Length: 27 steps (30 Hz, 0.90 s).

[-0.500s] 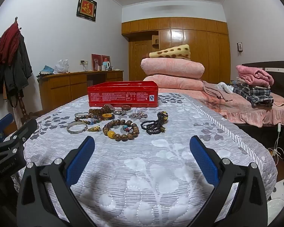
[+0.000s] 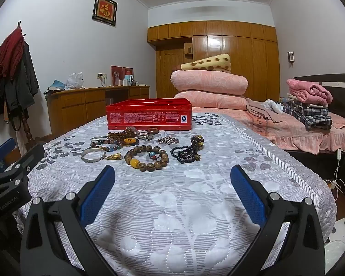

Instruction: Organize jewelry

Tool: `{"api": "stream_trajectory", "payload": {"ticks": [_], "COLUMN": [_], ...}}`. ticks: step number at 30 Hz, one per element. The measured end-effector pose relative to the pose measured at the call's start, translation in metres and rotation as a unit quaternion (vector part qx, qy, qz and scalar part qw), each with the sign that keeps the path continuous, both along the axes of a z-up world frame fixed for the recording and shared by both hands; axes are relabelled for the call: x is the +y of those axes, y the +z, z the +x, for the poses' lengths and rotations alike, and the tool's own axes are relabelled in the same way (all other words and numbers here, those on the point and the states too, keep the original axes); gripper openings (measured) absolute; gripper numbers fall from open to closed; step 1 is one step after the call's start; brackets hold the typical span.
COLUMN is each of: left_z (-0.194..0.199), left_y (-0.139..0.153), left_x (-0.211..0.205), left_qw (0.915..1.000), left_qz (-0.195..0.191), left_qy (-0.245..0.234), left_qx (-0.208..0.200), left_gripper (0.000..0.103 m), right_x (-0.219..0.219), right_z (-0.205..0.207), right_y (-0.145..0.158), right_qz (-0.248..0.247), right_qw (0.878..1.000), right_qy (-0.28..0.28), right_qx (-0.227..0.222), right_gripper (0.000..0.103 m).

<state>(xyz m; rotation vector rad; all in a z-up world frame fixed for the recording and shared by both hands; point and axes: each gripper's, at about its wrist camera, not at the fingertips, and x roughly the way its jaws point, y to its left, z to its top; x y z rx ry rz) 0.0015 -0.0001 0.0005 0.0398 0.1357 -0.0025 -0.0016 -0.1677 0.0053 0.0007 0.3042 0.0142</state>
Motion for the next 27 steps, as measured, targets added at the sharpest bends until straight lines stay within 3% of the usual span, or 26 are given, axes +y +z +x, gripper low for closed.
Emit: {"api": "stream_trajectory", "payload": {"ticks": [27], "left_z": [-0.0025], "left_y": [0.0025], "left_x": [0.0021], "left_qw": [1.0000], "left_qz": [-0.002], "left_qy": [0.000], "left_qx": [-0.002], "left_gripper": [0.097], "right_x": [-0.0004], "right_z": [0.0009], "right_y": [0.0005], "right_qz": [0.001], "right_qw": [1.000], "right_qy": [0.000], "right_qx": [0.000], "right_gripper": [0.097]}}
